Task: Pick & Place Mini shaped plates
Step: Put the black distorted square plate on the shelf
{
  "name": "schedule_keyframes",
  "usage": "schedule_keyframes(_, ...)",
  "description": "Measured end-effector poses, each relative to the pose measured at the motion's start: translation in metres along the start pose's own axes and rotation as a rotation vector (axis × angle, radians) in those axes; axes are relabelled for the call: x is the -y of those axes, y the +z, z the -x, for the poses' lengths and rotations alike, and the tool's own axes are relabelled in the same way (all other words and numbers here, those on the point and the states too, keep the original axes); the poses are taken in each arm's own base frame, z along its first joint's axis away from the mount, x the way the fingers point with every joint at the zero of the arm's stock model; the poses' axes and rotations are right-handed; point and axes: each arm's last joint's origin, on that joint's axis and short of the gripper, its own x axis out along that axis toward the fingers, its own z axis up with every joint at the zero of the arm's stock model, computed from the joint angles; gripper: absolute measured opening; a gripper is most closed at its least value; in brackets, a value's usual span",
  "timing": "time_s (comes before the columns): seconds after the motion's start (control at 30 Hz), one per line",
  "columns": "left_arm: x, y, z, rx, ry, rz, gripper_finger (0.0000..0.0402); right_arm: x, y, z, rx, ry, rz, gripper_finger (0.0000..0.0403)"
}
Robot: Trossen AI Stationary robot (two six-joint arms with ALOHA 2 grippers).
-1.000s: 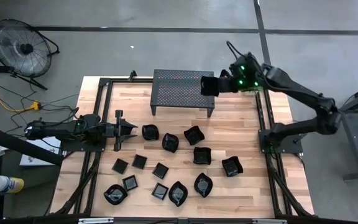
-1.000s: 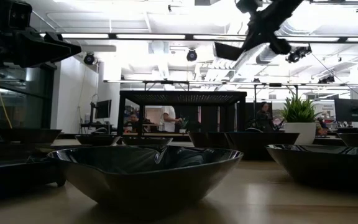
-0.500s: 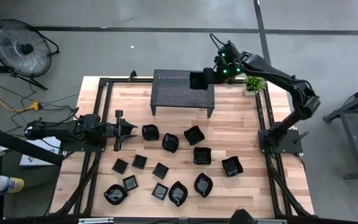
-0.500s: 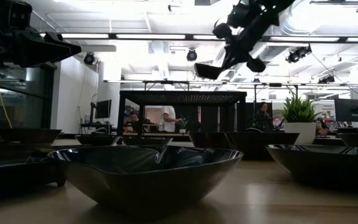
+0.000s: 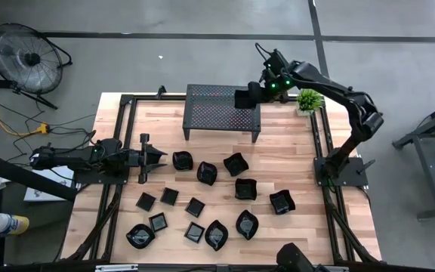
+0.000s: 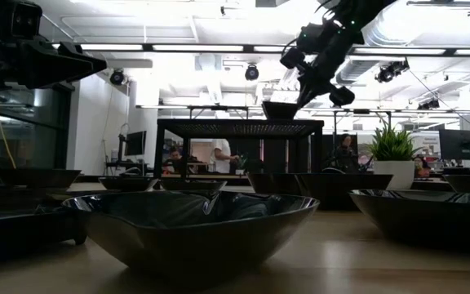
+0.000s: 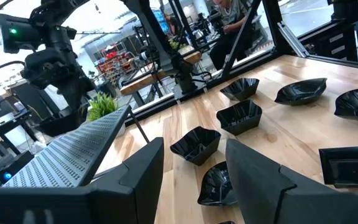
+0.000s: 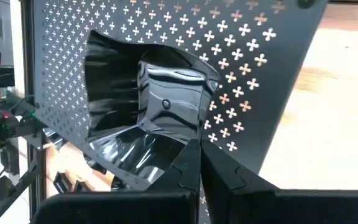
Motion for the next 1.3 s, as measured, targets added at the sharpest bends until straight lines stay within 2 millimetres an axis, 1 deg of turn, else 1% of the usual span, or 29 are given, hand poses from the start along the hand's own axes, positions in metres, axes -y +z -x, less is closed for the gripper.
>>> schedule_keyframes(0.2,0.0000,0.0000,0.0000,0.000,0.000,0.000,0.0170,0.0007,-0.0010,0.0000,-0.009,-0.008,0.003,0.0000)
schedule_keyframes(0.33,0.0000,0.0000,0.0000,0.000,0.000,0.000,0.0170,0.0035,-0.0024,0.0001,-0.003,-0.059,0.000,0.0000)
schedule_keyframes(0.63,0.0000,0.0000,0.0000,0.000,0.000,0.000,0.0170,0.0050,-0.0037,0.0001,-0.012,-0.077,-0.005,0.0000)
schedule_keyframes(0.83,0.0000,0.0000,0.0000,0.000,0.000,0.000,0.0170,0.0080,-0.0057,0.0002,-0.011,-0.132,-0.017,0.0000)
schedule_keyframes(1.3,0.0000,0.0000,0.0000,0.000,0.000,0.000,0.0170,0.0076,-0.0056,0.0000,-0.009,-0.128,-0.007,0.0001)
